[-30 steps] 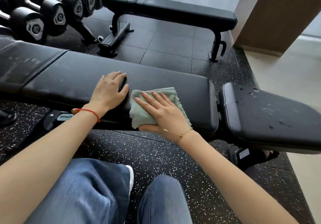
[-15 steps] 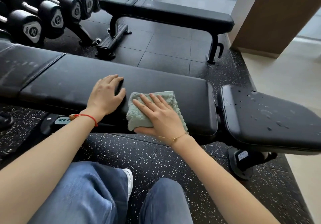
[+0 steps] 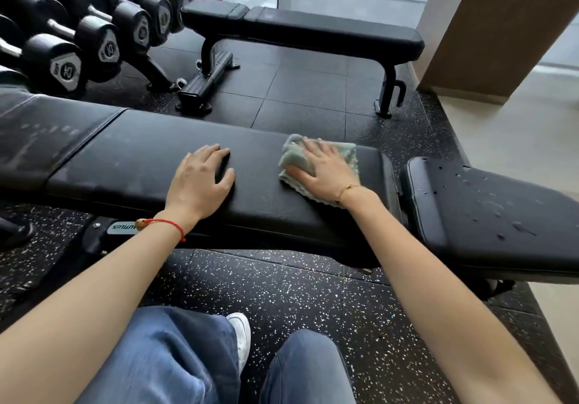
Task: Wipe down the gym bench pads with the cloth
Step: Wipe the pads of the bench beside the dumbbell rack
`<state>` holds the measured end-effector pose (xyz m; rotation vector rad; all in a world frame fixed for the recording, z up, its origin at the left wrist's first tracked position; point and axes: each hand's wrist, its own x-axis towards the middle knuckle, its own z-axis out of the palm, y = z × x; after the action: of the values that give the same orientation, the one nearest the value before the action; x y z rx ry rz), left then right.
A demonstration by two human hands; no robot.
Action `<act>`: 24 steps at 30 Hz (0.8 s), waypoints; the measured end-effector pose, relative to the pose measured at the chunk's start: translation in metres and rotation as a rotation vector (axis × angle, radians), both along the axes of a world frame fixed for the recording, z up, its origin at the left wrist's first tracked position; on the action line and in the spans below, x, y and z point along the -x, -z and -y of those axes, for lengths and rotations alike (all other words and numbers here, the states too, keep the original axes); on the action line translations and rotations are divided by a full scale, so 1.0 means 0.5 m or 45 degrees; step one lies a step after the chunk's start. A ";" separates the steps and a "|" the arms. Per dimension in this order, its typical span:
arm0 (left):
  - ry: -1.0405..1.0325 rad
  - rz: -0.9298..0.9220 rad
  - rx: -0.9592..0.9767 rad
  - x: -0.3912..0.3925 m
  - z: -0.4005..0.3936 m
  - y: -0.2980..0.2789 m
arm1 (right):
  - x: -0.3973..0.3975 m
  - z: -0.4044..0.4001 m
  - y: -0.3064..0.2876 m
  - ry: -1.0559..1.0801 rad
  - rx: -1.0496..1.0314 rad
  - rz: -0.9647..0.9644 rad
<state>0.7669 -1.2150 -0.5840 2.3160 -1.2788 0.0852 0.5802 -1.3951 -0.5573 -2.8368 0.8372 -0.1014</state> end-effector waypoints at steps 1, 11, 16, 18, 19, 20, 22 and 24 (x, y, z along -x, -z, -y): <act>0.000 0.002 0.002 -0.001 -0.001 0.001 | -0.016 -0.027 0.001 -0.073 -0.012 0.001; 0.005 0.013 -0.011 0.000 -0.002 -0.001 | 0.174 0.013 -0.001 0.011 -0.078 0.145; -0.022 0.004 -0.015 0.010 0.000 -0.008 | -0.006 0.060 0.002 0.102 -0.001 0.015; -0.026 -0.006 -0.028 0.011 0.001 -0.013 | -0.017 0.013 0.008 -0.045 -0.035 0.035; -0.033 -0.010 -0.032 0.013 0.002 -0.015 | 0.001 -0.014 0.007 -0.130 -0.060 0.054; -0.047 -0.020 -0.034 0.015 0.006 -0.018 | 0.030 -0.040 0.002 -0.206 -0.088 0.086; -0.072 -0.065 -0.023 0.026 0.017 -0.028 | 0.104 -0.083 -0.003 -0.326 -0.156 0.153; -0.042 -0.075 -0.012 0.048 0.034 -0.037 | 0.178 -0.095 -0.003 -0.359 -0.200 0.173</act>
<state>0.7427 -1.2322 -0.5655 2.3303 -1.2150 0.0212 0.4914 -1.3475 -0.5559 -2.7294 0.3940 -0.1786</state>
